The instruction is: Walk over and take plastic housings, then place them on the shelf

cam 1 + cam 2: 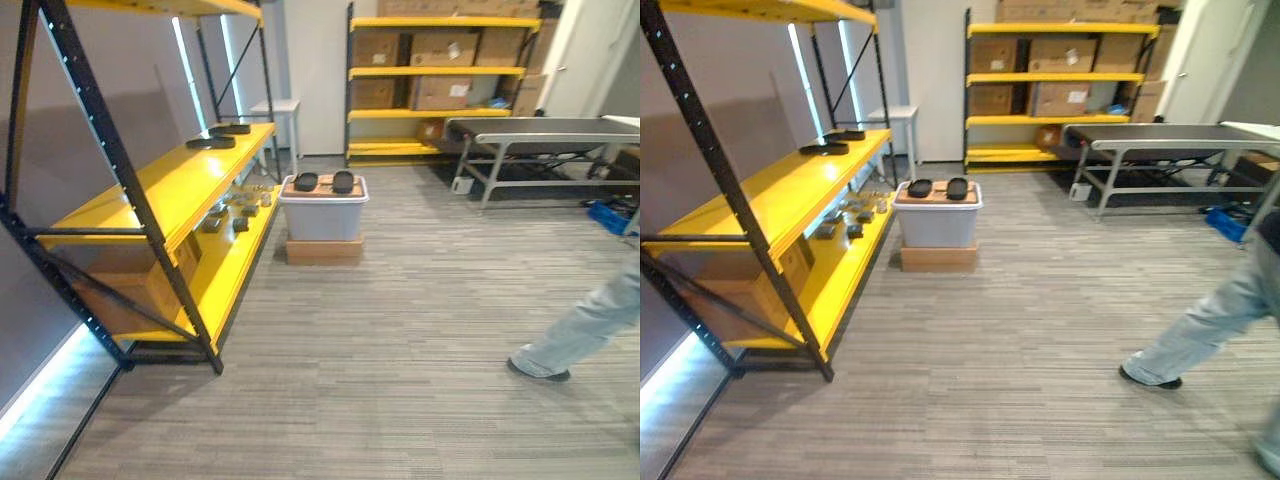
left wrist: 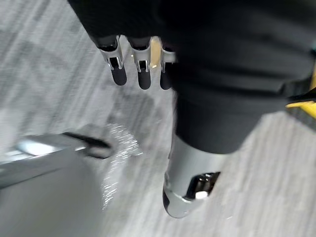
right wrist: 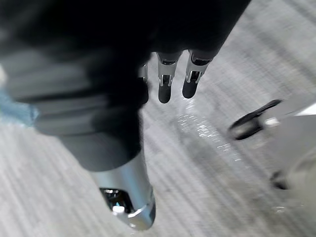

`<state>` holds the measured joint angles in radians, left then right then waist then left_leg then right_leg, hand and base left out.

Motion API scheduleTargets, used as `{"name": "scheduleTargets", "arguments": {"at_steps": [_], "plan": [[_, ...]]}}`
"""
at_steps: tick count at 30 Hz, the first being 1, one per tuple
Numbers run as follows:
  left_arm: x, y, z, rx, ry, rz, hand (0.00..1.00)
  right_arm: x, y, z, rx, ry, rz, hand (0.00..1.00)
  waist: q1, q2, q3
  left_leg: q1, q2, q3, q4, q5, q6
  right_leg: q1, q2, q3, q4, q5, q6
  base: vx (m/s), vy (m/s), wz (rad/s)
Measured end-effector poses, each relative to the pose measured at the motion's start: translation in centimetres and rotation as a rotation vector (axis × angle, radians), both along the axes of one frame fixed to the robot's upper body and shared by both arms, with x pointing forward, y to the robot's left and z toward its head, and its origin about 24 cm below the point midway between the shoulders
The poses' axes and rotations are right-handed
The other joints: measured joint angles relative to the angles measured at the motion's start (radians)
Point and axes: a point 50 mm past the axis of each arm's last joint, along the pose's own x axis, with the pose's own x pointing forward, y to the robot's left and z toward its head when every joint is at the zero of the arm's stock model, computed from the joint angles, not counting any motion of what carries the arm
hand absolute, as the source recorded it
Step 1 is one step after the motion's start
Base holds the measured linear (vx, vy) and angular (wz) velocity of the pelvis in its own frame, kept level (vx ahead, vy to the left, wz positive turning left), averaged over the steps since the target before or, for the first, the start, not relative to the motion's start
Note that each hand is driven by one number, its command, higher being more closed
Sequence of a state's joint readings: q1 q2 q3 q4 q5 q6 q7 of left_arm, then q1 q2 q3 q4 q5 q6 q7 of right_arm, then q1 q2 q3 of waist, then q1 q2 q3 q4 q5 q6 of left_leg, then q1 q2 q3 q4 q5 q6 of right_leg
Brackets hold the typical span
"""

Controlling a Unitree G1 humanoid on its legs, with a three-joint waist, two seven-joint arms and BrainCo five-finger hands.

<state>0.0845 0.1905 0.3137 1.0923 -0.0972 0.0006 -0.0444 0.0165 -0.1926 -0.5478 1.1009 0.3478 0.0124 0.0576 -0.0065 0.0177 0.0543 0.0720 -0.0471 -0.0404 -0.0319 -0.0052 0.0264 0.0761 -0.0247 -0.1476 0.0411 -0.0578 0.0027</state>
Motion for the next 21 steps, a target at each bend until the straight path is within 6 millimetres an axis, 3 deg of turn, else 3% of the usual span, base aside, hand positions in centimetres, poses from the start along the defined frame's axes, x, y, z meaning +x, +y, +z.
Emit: {"name": "scheduleTargets", "arguments": {"at_steps": [1, 4, 7, 13, 21], "plan": [[0.6, 1.7, 0.8, 0.059, -0.044, 0.023, 0.00, 1.1, -1.9, 1.1, -0.060, -0.055, -0.024, 0.00, 0.000, 0.002, 0.009, 0.018, 0.000, 0.000, -0.017, 0.003, -0.005, 0.013, 0.000, -0.001, -0.004, 0.000, 0.001, 0.00, 0.000, 0.00], [0.6, 4.2, 1.8, 0.132, -0.071, 0.057, 0.00, 1.8, -4.6, 2.7, -0.145, -0.087, -0.026, 0.00, -0.001, 0.003, 0.012, 0.037, 0.001, 0.003, -0.042, 0.004, -0.007, 0.029, 0.000, 0.000, -0.014, -0.004, 0.006, 0.01, -0.005, -0.03], [-0.3, 4.8, 1.9, 0.149, -0.052, 0.059, 0.00, 2.2, -5.4, 3.2, -0.170, -0.089, -0.011, 0.00, -0.004, 0.004, 0.017, 0.051, -0.002, 0.011, -0.054, 0.005, -0.007, 0.032, -0.003, 0.001, -0.015, -0.010, 0.016, 0.01, -0.007, -0.07], [-1.5, 4.0, 1.3, 0.127, -0.007, 0.048, 0.00, 1.6, -4.8, 2.4, -0.137, -0.040, 0.005, 0.00, -0.006, 0.008, 0.021, 0.072, -0.004, 0.018, -0.054, 0.003, -0.010, 0.050, -0.005, 0.005, -0.014, -0.013, 0.019, -0.01, -0.009, -0.02], [-2.1, 1.1, 0.1, 0.043, 0.019, 0.015, 0.00, 1.0, -4.4, 2.0, -0.110, -0.026, -0.010, 0.00, -0.017, 0.026, 0.029, 0.076, -0.003, 0.038, -0.059, 0.001, -0.012, 0.051, -0.004, 0.015, -0.016, -0.014, 0.020, -0.06, -0.028, -0.07]]}}
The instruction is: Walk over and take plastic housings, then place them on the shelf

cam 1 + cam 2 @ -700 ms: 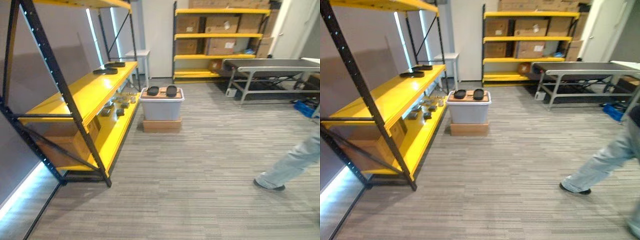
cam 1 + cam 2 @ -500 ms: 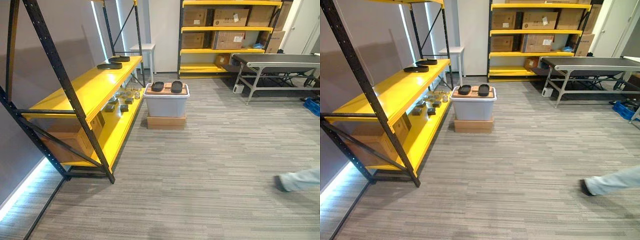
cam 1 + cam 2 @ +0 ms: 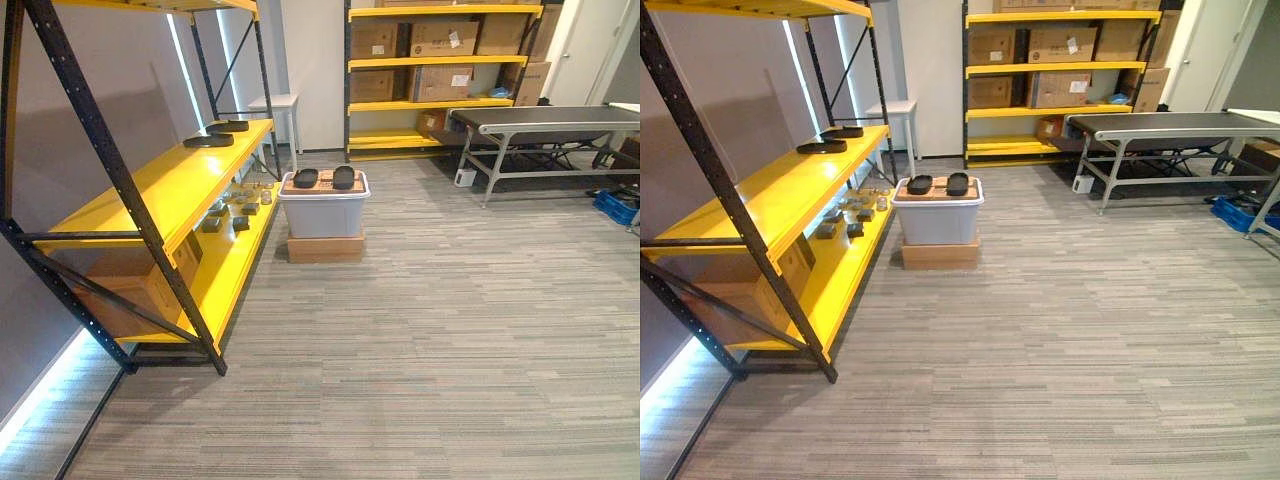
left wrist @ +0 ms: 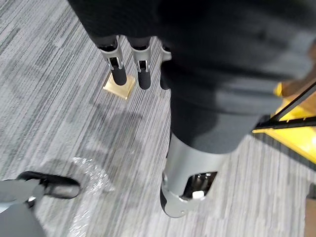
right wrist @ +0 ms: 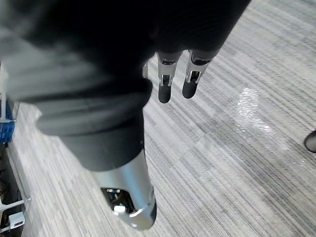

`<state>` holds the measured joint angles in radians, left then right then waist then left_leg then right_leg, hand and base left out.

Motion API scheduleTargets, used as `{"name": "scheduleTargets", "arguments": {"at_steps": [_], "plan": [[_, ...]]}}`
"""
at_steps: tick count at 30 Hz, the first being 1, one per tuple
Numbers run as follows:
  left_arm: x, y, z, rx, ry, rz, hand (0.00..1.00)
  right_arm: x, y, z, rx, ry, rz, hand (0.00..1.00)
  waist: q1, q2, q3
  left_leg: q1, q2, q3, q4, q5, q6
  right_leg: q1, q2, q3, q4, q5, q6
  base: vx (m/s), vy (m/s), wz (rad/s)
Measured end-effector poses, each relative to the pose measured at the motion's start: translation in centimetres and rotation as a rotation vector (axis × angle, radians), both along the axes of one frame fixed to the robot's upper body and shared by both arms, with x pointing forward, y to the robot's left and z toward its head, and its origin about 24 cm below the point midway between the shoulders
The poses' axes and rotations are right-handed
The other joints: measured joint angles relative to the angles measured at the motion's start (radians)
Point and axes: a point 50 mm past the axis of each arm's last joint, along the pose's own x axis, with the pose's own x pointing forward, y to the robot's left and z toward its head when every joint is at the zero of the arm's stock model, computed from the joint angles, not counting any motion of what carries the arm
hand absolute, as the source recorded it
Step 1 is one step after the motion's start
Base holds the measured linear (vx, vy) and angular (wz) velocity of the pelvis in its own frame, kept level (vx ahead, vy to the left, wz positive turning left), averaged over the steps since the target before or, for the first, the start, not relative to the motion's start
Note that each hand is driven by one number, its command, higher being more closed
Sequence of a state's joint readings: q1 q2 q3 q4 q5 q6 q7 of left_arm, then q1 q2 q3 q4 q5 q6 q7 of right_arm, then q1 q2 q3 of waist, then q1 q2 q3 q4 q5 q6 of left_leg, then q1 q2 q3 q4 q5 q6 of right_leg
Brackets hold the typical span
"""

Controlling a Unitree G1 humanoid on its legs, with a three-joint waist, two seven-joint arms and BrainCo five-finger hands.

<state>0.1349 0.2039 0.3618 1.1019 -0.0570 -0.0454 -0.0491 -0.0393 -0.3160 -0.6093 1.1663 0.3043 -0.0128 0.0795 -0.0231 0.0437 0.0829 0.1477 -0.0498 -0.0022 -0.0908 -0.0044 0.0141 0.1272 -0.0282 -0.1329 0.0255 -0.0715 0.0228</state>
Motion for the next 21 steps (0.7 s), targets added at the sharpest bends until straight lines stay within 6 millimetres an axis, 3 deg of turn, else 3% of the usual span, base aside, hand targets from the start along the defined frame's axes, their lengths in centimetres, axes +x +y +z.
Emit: {"name": "scheduleTargets", "arguments": {"at_steps": [11, 18, 20, 21], "plan": [[1.3, -0.9, 0.0, -0.009, -0.019, -0.076, 0.00, 0.4, 1.4, -0.6, 0.035, -0.003, 0.012, 0.00, 0.003, -0.006, 0.013, -0.020, -0.002, -0.001, 0.000, 0.000, 0.001, -0.003, -0.001, -0.017, -0.022, -0.001, 0.001, 0.00, -0.025, 0.04], [1.9, -0.9, 0.2, -0.014, -0.057, -0.050, 0.00, 2.7, 2.5, -0.4, 0.047, -0.037, 0.057, 0.00, 0.019, -0.014, 0.034, -0.053, -0.002, 0.028, 0.000, -0.011, 0.002, -0.049, -0.002, 0.006, -0.012, -0.005, 0.006, -0.02, -0.014, -0.09], [1.9, -0.9, 0.2, -0.013, -0.058, -0.052, 0.00, 2.8, 2.7, -0.4, 0.050, -0.042, 0.057, 0.00, 0.023, -0.020, 0.044, -0.060, -0.003, 0.056, 0.023, -0.053, 0.011, -0.102, -0.021, 0.004, 0.093, -0.075, 0.078, -0.01, 0.013, 0.00], [2.5, -0.8, 0.4, -0.006, -0.081, -0.059, 0.00, 2.8, 2.8, -0.4, 0.051, -0.044, 0.063, 0.00, 0.021, -0.023, 0.070, -0.065, -0.005, 0.062, 0.052, -0.075, 0.024, -0.171, -0.040, 0.003, 0.270, -0.121, 0.134, 0.02, 0.031, 0.04]]}}
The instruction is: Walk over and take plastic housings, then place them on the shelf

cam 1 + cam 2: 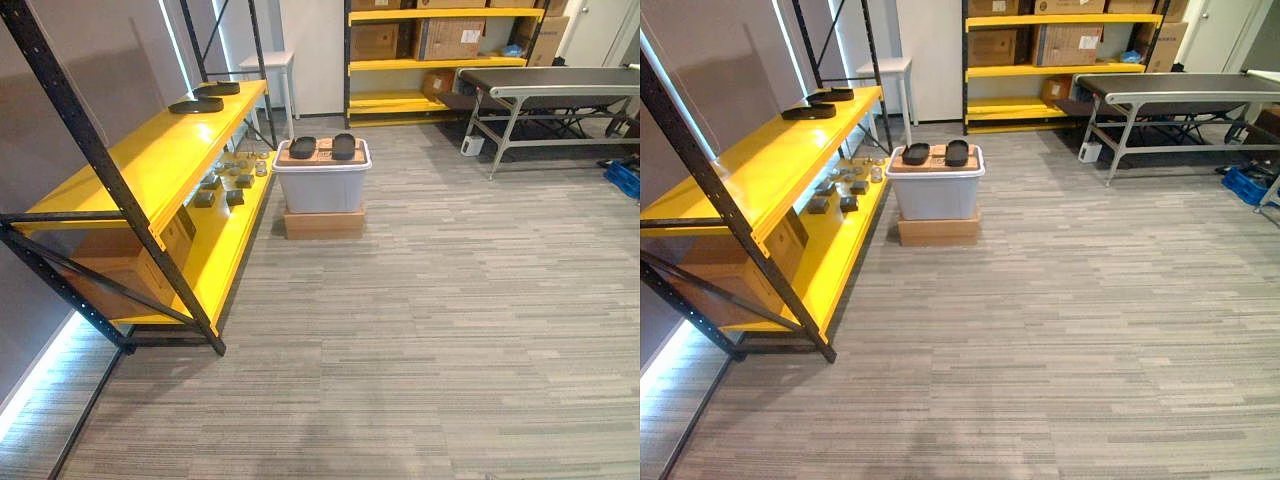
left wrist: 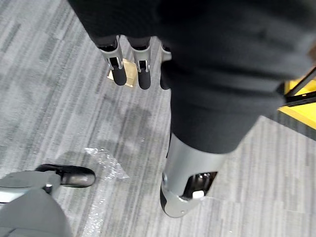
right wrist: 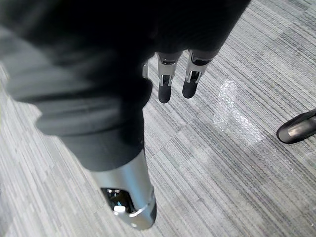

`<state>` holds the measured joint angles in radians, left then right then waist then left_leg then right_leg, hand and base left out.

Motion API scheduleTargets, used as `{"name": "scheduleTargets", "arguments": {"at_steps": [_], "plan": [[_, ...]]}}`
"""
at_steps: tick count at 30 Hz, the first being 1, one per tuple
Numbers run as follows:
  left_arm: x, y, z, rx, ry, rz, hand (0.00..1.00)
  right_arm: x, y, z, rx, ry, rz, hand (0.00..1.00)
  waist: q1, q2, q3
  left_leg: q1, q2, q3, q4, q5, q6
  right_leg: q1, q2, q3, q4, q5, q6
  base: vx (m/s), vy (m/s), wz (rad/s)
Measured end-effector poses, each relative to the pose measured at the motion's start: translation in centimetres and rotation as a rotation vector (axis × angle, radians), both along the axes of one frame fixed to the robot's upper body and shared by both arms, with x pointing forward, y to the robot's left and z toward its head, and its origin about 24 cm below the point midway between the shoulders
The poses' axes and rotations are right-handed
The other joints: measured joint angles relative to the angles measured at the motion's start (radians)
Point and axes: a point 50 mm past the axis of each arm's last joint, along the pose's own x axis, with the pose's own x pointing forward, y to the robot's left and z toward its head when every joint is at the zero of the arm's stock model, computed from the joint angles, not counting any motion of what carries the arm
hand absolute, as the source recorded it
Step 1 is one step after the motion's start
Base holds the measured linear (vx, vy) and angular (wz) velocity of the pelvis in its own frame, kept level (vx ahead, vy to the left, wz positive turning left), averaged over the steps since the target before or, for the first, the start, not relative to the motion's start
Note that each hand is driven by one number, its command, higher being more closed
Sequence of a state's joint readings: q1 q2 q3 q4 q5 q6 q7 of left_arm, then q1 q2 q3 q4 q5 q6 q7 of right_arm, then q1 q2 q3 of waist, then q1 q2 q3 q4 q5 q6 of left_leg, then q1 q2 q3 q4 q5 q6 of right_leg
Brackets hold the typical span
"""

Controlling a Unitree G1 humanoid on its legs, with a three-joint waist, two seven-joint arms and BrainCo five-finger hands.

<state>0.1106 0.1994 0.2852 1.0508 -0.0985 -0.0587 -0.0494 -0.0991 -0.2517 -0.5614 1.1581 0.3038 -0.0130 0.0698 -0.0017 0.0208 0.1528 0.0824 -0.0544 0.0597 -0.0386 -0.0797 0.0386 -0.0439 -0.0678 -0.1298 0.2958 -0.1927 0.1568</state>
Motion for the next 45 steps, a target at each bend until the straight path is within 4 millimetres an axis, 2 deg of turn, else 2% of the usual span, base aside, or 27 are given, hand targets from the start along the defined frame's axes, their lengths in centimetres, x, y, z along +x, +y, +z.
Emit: {"name": "scheduleTargets", "arguments": {"at_steps": [2, 3, 7, 10, 11, 12, 13, 15, 17, 19, 20, 22, 23, 24, 25, 27, 28, 30, 31, 33, 37, 39, 40, 41, 42, 43, 45], "plan": [[0.3, 0.7, 0.3, 0.025, -0.002, -0.020, 0.00, 0.7, 1.3, -0.2, 0.007, -0.003, 0.058, 0.00, -0.009, 0.005, 0.019, 0.010, 0.010, -0.011, 0.005, -0.013, 0.031, -0.173, -0.005, 0.016, 0.310, -0.008, -0.012, 0.01, 0.046, 0.07], [1.3, 1.3, 0.7, 0.052, -0.017, -0.040, 0.00, 0.6, 2.1, -0.5, 0.024, 0.006, 0.081, 0.00, -0.014, 0.002, 0.042, 0.018, 0.027, -0.024, 0.016, -0.021, 0.040, -0.221, 0.016, 0.032, 0.330, -0.010, -0.011, 0.05, 0.033, 0.22], [5.7, 1.9, 2.3, 0.095, -0.118, -0.070, 0.00, -0.4, 3.0, -1.2, 0.048, 0.038, 0.090, 0.00, -0.042, 0.000, 0.075, 0.067, 0.060, -0.076, 0.007, -0.064, 0.023, -0.291, 0.028, -0.021, 0.042, 0.045, -0.064, 0.23, -0.026, 0.37], [6.7, 1.8, 2.7, 0.095, -0.152, -0.079, 0.00, -2.1, 2.8, -1.7, 0.050, 0.075, 0.072, 0.00, -0.065, -0.009, 0.065, 0.137, 0.080, -0.106, 0.034, -0.148, -0.028, -0.294, 0.036, -0.027, -0.091, 0.127, -0.121, 0.50, -0.145, 0.48], [6.3, 1.9, 2.6, 0.098, -0.146, -0.077, 0.00, -3.0, 3.1, -2.0, 0.064, 0.093, 0.055, 0.00, -0.080, -0.022, 0.050, 0.133, 0.090, -0.120, 0.142, -0.188, -0.079, -0.269, 0.041, -0.024, -0.064, 0.190, -0.158, 0.56, -0.210, 0.49], [6.0, 1.9, 2.5, 0.100, -0.142, -0.077, 0.00, -3.6, 3.2, -2.2, 0.076, 0.096, 0.026, 0.00, -0.079, -0.031, 0.041, 0.101, 0.090, -0.117, 0.237, -0.201, -0.100, -0.256, 0.043, -0.022, -0.062, 0.227, -0.182, 0.74, -0.257, 0.38], [5.6, 1.3, 2.2, 0.081, -0.139, -0.062, 0.00, -4.0, 3.0, -2.2, 0.077, 0.093, -0.009, 0.00, -0.076, -0.010, 0.040, 0.022, 0.115, -0.109, 0.474, -0.202, -0.127, -0.202, 0.068, -0.035, -0.073, 0.210, -0.194, 0.77, -0.218, 0.03], [3.9, 0.6, 1.4, 0.052, -0.118, -0.005, 0.00, -2.9, 2.9, -1.7, 0.061, 0.048, -0.002, 0.00, -0.046, 0.024, 0.044, -0.152, 0.183, -0.087, 0.953, -0.111, -0.200, -0.049, 0.140, -0.009, -0.165, 0.174, -0.240, 0.82, -0.179, -0.33], [3.5, 0.2, 1.1, 0.034, -0.112, 0.027, 0.00, -2.0, 3.3, -1.5, 0.060, 0.018, 0.002, 0.00, -0.016, 0.014, 0.056, -0.241, 0.210, -0.037, 1.132, -0.121, -0.183, 0.092, 0.154, 0.031, -0.241, 0.160, -0.260, 0.76, -0.086, -0.41], [2.9, -0.8, 0.7, 0.004, -0.099, 0.031, 0.00, -0.8, 3.4, -1.1, 0.050, -0.010, 0.017, 0.00, 0.019, 0.013, 0.056, -0.314, 0.211, 0.024, 1.129, -0.148, -0.139, 0.174, 0.142, 0.082, -0.276, 0.150, -0.273, 0.56, 0.017, -0.55], [2.0, -1.4, 0.3, -0.014, -0.082, 0.039, 0.00, 0.6, 3.4, -0.6, 0.042, -0.046, 0.030, 0.00, 0.035, 0.012, 0.057, -0.382, 0.199, 0.069, 1.040, -0.183, -0.124, 0.217, 0.117, 0.119, -0.293, 0.137, -0.274, 0.58, 0.115, -0.85], [1.0, -2.4, -0.2, -0.044, -0.057, 0.049, 0.00, 2.6, 3.7, 0.1, 0.041, -0.100, 0.040, 0.00, 0.066, 0.001, 0.060, -0.452, 0.169, 0.096, 0.729, -0.175, -0.113, 0.254, 0.062, 0.152, -0.303, 0.089, -0.238, 0.57, 0.152, -0.90], [-0.1, -3.0, -0.6, -0.064, -0.033, 0.057, 0.00, 3.2, 3.6, 0.4, 0.036, -0.115, 0.047, 0.00, 0.083, 0.011, 0.049, -0.466, 0.156, 0.063, 0.468, -0.132, -0.104, 0.280, 0.038, 0.156, -0.314, 0.036, -0.206, 0.69, 0.259, -0.68], [-1.4, -3.4, -1.0, -0.075, 0.005, 0.068, 0.00, 3.1, 4.0, 0.3, 0.040, -0.108, 0.057, 0.00, 0.092, 0.015, 0.035, -0.479, 0.151, 0.058, 0.452, -0.026, -0.084, 0.323, 0.014, 0.154, -0.319, -0.019, -0.182, 0.72, 0.282, -0.47], [-1.8, -3.4, -1.0, -0.074, 0.018, 0.071, 0.00, 2.6, 4.3, -0.1, 0.047, -0.089, 0.058, 0.00, 0.091, 0.003, 0.019, -0.480, 0.121, 0.048, 0.475, -0.017, -0.067, 0.329, -0.004, 0.153, -0.307, -0.038, -0.196, 0.77, 0.296, -0.18], [-2.2, -4.1, -1.3, -0.090, 0.031, 0.077, 0.00, 1.5, 5.0, -0.8, 0.065, -0.053, 0.065, 0.00, 0.094, -0.005, -0.001, -0.435, 0.082, 0.039, 0.483, -0.060, -0.004, 0.239, -0.034, 0.152, -0.021, -0.064, -0.175, 0.70, 0.260, -0.06], [-2.2, -4.1, -1.4, -0.088, 0.044, 0.070, 0.00, 1.2, 5.7, -1.1, 0.070, -0.036, 0.086, 0.00, 0.091, -0.016, 0.005, -0.356, 0.064, 0.050, 0.442, -0.081, 0.015, 0.126, -0.052, 0.159, 0.277, -0.017, -0.102, 0.70, 0.274, -0.07], [-2.3, -3.4, -1.2, -0.062, 0.062, 0.040, 0.00, 0.7, 6.7, -1.5, 0.085, -0.012, 0.125, 0.00, 0.071, -0.038, 0.021, -0.230, 0.045, 0.050, 0.401, -0.114, 0.048, 0.012, -0.069, 0.174, 0.606, 0.134, 0.009, 0.61, 0.186, 0.06], [-2.1, -3.3, -1.2, -0.059, 0.069, 0.015, 0.00, 0.1, 7.0, -1.8, 0.089, 0.008, 0.142, 0.00, 0.064, -0.036, 0.027, -0.124, 0.045, 0.038, 0.367, -0.136, 0.065, -0.049, -0.076, 0.149, 0.755, 0.123, -0.003, 0.66, 0.110, 0.23], [-0.5, -3.1, -0.9, -0.049, 0.034, -0.005, 0.00, -0.3, 7.3, -2.0, 0.093, 0.021, 0.164, 0.00, 0.039, -0.023, 0.031, 0.037, 0.066, 0.003, 0.246, -0.142, 0.067, -0.139, -0.097, 0.031, 0.744, 0.056, -0.063, 0.74, 0.057, 0.45], [3.5, -2.9, 0.1, -0.035, -0.061, -0.032, 0.00, -1.0, 6.9, -2.1, 0.089, 0.038, 0.147, 0.00, 0.010, -0.023, 0.033, 0.156, 0.128, -0.057, 0.159, -0.199, 0.036, -0.260, -0.075, -0.078, 0.310, 0.032, -0.061, 0.53, -0.120, 0.52], [4.9, -3.2, 0.5, -0.027, -0.101, -0.034, 0.00, -2.8, 6.9, -2.8, 0.109, 0.089, 0.114, 0.00, -0.012, -0.032, 0.030, 0.210, 0.146, -0.102, 0.147, -0.265, 0.009, -0.270, -0.059, -0.037, -0.070, 0.130, -0.057, 0.63, -0.330, 0.61], [4.8, -3.4, 0.4, -0.033, -0.099, -0.027, 0.00, -3.3, 6.7, -2.9, 0.113, 0.106, 0.098, 0.00, -0.019, -0.028, 0.031, 0.231, 0.156, -0.120, 0.151, -0.279, 0.006, -0.264, -0.049, -0.021, -0.051, 0.207, -0.062, 0.71, -0.397, 0.59], [4.6, -3.8, 0.2, -0.053, -0.101, 0.006, 0.00, -4.4, 6.5, -3.1, 0.113, 0.138, 0.084, 0.00, -0.031, -0.004, 0.025, 0.233, 0.179, -0.144, 0.216, -0.281, 0.009, -0.265, -0.026, -0.007, 0.025, 0.234, -0.113, 0.73, -0.376, 0.35], [4.0, -4.3, 0.0, -0.074, -0.102, 0.052, 0.00, -5.2, 6.3, -3.2, 0.109, 0.155, 0.068, 0.00, -0.027, 0.024, 0.009, 0.185, 0.202, -0.165, 0.368, -0.266, -0.005, -0.258, 0.002, -0.022, 0.076, 0.163, -0.146, 0.88, -0.392, 0.13], [3.4, -4.3, -0.2, -0.079, -0.099, 0.084, 0.00, -5.2, 6.3, -3.3, 0.110, 0.157, 0.070, 0.00, -0.027, 0.038, 0.011, 0.135, 0.219, -0.179, 0.526, -0.235, -0.057, -0.227, 0.028, -0.027, 0.080, 0.133, -0.166, 0.72, -0.279, -0.10], [2.4, -4.2, -0.4, -0.087, -0.085, 0.129, 0.00, -4.8, 6.5, -3.2, 0.108, 0.149, 0.085, 0.00, -0.021, 0.048, 0.029, -0.025, 0.243, -0.212, 0.947, -0.107, -0.227, -0.084, 0.080, -0.040, 0.009, 0.092, -0.209, 0.74, -0.226, -0.02]]}}
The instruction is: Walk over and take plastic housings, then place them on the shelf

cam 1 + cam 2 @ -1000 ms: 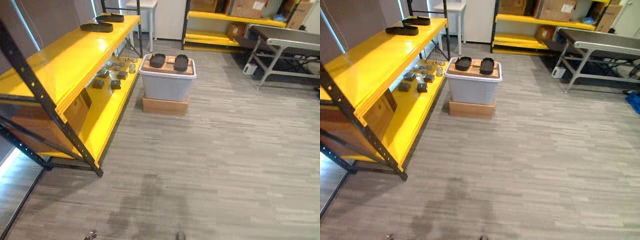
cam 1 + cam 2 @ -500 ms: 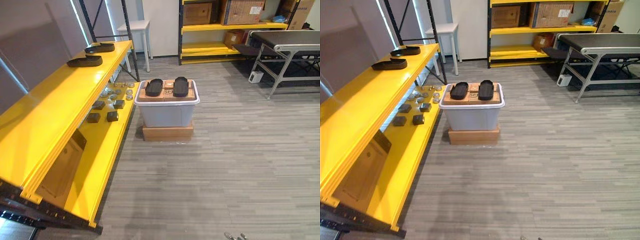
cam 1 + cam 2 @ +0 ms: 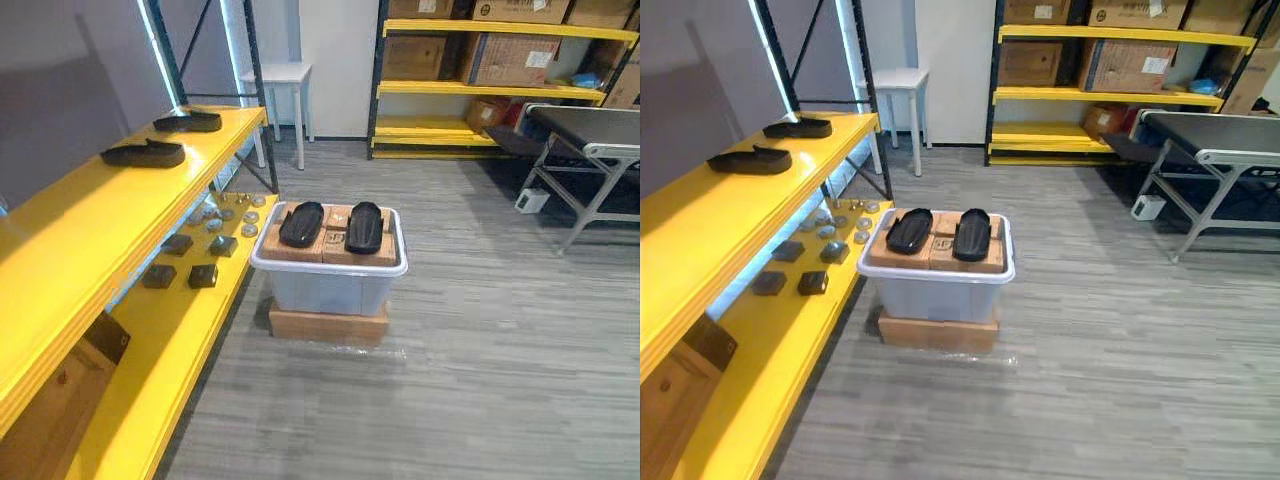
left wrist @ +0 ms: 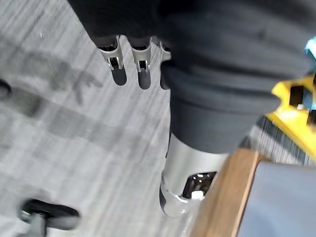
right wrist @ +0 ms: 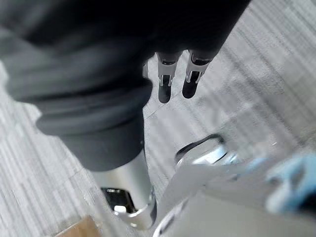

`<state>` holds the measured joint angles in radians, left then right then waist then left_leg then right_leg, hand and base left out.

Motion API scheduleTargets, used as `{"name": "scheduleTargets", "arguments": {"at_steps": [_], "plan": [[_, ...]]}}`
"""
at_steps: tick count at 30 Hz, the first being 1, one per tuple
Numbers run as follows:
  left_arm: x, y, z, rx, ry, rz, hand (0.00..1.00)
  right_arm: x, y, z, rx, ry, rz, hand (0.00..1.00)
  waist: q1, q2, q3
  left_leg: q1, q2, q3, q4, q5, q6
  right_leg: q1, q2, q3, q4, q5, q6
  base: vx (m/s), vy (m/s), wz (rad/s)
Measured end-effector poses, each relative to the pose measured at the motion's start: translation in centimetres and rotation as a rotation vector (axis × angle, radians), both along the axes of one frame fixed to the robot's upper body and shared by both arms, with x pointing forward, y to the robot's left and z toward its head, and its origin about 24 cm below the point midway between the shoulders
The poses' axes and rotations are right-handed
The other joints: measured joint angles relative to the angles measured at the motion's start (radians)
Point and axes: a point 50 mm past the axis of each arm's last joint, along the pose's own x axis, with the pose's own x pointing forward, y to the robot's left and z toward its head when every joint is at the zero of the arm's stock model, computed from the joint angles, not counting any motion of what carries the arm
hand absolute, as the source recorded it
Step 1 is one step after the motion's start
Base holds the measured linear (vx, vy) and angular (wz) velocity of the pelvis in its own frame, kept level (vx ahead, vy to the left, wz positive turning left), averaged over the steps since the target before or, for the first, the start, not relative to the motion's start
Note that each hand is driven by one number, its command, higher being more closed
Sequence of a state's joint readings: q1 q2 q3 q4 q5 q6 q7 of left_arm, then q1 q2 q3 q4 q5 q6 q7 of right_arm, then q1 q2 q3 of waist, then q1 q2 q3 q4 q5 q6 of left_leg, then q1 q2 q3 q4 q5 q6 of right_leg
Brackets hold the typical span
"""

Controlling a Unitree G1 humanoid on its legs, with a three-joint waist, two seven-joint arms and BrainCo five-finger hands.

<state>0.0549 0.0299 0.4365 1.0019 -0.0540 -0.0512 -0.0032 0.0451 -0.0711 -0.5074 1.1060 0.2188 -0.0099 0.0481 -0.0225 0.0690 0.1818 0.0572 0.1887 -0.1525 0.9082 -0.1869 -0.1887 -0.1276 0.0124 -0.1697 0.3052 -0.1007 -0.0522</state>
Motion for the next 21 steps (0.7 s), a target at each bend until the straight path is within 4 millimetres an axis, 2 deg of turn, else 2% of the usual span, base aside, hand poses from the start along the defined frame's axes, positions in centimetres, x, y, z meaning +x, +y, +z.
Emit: {"name": "scheduleTargets", "arguments": {"at_steps": [1, 2, 3, 4, 5, 6, 7, 8, 9, 10, 11, 12, 13, 14, 15, 16, 17, 18, 19, 20, 21], "plan": [[-0.4, 0.1, -0.1, 0.001, 0.007, 0.011, 0.00, 0.0, 0.1, 0.0, 0.003, 0.002, 0.001, 0.00, 0.006, -0.002, 0.003, -0.044, 0.008, 0.010, 0.091, -0.005, -0.002, 0.055, 0.015, -0.001, -0.039, -0.004, -0.005, 0.74, -0.191, 0.01], [-1.3, 0.4, -0.2, 0.004, 0.030, 0.018, 0.00, 0.1, 0.3, -0.1, 0.007, 0.001, 0.000, 0.00, 0.021, -0.011, 0.010, -0.121, 0.027, 0.071, 0.193, -0.013, 0.011, 0.163, 0.030, 0.004, -0.115, -0.008, -0.013, 0.57, -0.099, -0.20], [-2.5, 0.2, -0.5, -0.005, 0.061, 0.026, 0.00, 0.5, 0.3, 0.0, 0.006, -0.004, -0.001, 0.00, 0.043, -0.022, 0.012, -0.187, 0.030, 0.150, 0.178, -0.032, 0.035, 0.243, 0.030, 0.029, -0.167, -0.010, -0.016, 0.55, -0.073, -0.36], [-3.2, 0.0, -0.7, -0.016, 0.077, 0.036, 0.00, 0.8, 0.2, 0.1, 0.002, -0.009, -0.001, 0.00, 0.055, -0.027, 0.015, -0.222, 0.027, 0.184, 0.141, -0.046, 0.048, 0.271, 0.026, 0.043, -0.191, -0.010, -0.016, 0.51, -0.011, -0.59], [-4.1, -0.2, -1.0, -0.030, 0.098, 0.058, 0.00, 2.1, -0.1, 0.5, -0.007, -0.041, 0.002, 0.00, 0.069, -0.029, 0.017, -0.279, -0.002, 0.226, -0.002, -0.063, 0.075, 0.317, 0.004, 0.068, -0.231, -0.016, -0.006, 0.50, 0.065, -0.66], [-5.1, -0.5, -1.2, -0.042, 0.126, 0.061, 0.00, 3.5, -0.3, 0.9, -0.014, -0.076, 0.002, 0.00, 0.076, -0.032, 0.019, -0.316, -0.046, 0.237, -0.225, -0.055, 0.085, 0.348, -0.030, 0.088, -0.256, -0.031, 0.015, 0.50, 0.099, -0.61], [-5.5, -0.7, -1.3, -0.047, 0.136, 0.065, 0.00, 4.0, -0.5, 1.1, -0.019, -0.093, -0.005, 0.00, 0.077, -0.032, 0.020, -0.325, -0.064, 0.236, -0.348, -0.042, 0.095, 0.364, -0.045, 0.100, -0.266, -0.044, 0.026, 0.50, 0.159, -0.50], [-6.7, -0.9, -1.4, -0.054, 0.164, 0.071, 0.00, 4.6, -0.9, 1.5, -0.039, -0.115, -0.001, 0.00, 0.080, -0.023, 0.016, -0.337, -0.073, 0.237, -0.547, 0.034, 0.115, 0.398, -0.063, 0.108, -0.287, -0.078, 0.040, 0.51, 0.211, -0.39], [-7.5, -0.9, -1.5, -0.055, 0.188, 0.072, 0.00, 4.5, -0.8, 1.4, -0.039, -0.108, 0.006, 0.00, 0.092, -0.025, 0.007, -0.329, -0.081, 0.245, -0.535, 0.102, 0.113, 0.420, -0.075, 0.122, -0.292, -0.106, 0.048, 0.53, 0.232, -0.37], [-8.1, -0.7, -1.6, -0.051, 0.209, 0.066, 0.00, 4.6, -0.4, 1.3, -0.037, -0.105, 0.028, 0.00, 0.100, -0.034, -0.001, -0.329, -0.109, 0.248, -0.499, 0.102, 0.151, 0.432, -0.098, 0.132, -0.273, -0.130, 0.054, 0.70, 0.271, -0.10], [-7.9, -0.7, -1.6, -0.048, 0.212, 0.044, 0.00, 4.9, -0.1, 1.4, -0.035, -0.107, 0.050, 0.00, 0.089, -0.041, 0.000, -0.325, -0.120, 0.241, -0.475, 0.055, 0.177, 0.426, -0.110, 0.133, -0.205, -0.130, 0.052, 0.48, 0.169, 0.10], [-7.6, -0.7, -1.6, -0.046, 0.209, 0.032, 0.00, 5.0, 0.0, 1.4, -0.036, -0.107, 0.062, 0.00, 0.087, -0.043, 0.000, -0.310, -0.128, 0.238, -0.478, 0.054, 0.190, 0.405, -0.115, 0.137, -0.141, -0.125, 0.057, 0.59, 0.209, 0.28], [-7.4, -0.3, -1.5, -0.035, 0.208, 0.018, 0.00, 4.9, 0.1, 1.3, -0.042, -0.100, 0.086, 0.00, 0.090, -0.054, 0.005, -0.256, -0.137, 0.236, -0.505, 0.041, 0.197, 0.337, -0.119, 0.160, 0.052, -0.110, 0.084, 0.56, 0.217, 0.23], [-6.9, 0.2, -1.3, -0.017, 0.202, -0.012, 0.00, 5.0, 0.3, 1.3, -0.051, -0.095, 0.116, 0.00, 0.087, -0.051, 0.002, -0.194, -0.141, 0.229, -0.552, 0.020, 0.202, 0.240, -0.120, 0.185, 0.297, -0.033, 0.202, 0.66, 0.240, 0.19], [-6.4, 0.5, -1.2, -0.005, 0.192, -0.029, 0.00, 5.1, 0.4, 1.3, -0.052, -0.093, 0.130, 0.00, 0.084, -0.057, 0.006, -0.161, -0.144, 0.224, -0.576, 0.011, 0.209, 0.191, -0.122, 0.197, 0.410, 0.037, 0.258, 0.65, 0.166, 0.38], [-5.5, 1.2, -1.0, 0.021, 0.181, -0.067, 0.00, 5.0, 0.7, 1.2, -0.052, -0.087, 0.147, 0.00, 0.068, -0.065, 0.015, -0.093, -0.152, 0.200, -0.615, 0.007, 0.214, 0.129, -0.140, 0.175, 0.571, 0.036, 0.264, 0.53, 0.053, 0.55], [-4.3, 1.6, -0.7, 0.045, 0.159, -0.104, 0.00, 4.8, 0.7, 1.3, -0.063, -0.086, 0.167, 0.00, 0.063, -0.064, 0.018, -0.024, -0.153, 0.185, -0.655, 0.008, 0.213, 0.089, -0.176, 0.111, 0.607, -0.031, 0.212, 0.52, 0.035, 0.60], [-3.3, 1.9, -0.4, 0.052, 0.123, -0.097, 0.00, 5.0, 0.8, 1.5, -0.077, -0.099, 0.189, 0.00, 0.061, -0.060, 0.019, 0.022, -0.145, 0.177, -0.684, 0.009, 0.211, 0.064, -0.191, 0.067, 0.565, -0.077, 0.184, 0.49, 0.009, 0.40], [-2.6, 2.0, -0.1, 0.057, 0.092, -0.088, 0.00, 5.4, 0.9, 1.6, -0.085, -0.112, 0.205, 0.00, 0.059, -0.059, 0.019, 0.044, -0.135, 0.173, -0.699, 0.012, 0.206, 0.049, -0.188, 0.048, 0.507, -0.093, 0.181, 0.44, -0.051, 0.33], [-0.9, 2.3, 0.5, 0.073, 0.030, -0.075, 0.00, 6.1, 1.1, 2.2, -0.108, -0.150, 0.233, 0.00, 0.053, -0.057, 0.016, 0.056, -0.112, 0.156, -0.700, 0.017, 0.196, 0.024, -0.161, 0.043, 0.337, -0.103, 0.182, 0.50, -0.127, 0.58], [0.2, 2.5, 1.1, 0.091, -0.024, -0.067, 0.00, 6.8, 1.1, 2.9, -0.146, -0.192, 0.248, 0.00, 0.039, -0.069, 0.001, 0.051, -0.106, 0.132, -0.701, 0.011, 0.176, 0.015, -0.124, 0.081, 0.105, -0.080, 0.177, 0.31, -0.118, 0.69]]}}
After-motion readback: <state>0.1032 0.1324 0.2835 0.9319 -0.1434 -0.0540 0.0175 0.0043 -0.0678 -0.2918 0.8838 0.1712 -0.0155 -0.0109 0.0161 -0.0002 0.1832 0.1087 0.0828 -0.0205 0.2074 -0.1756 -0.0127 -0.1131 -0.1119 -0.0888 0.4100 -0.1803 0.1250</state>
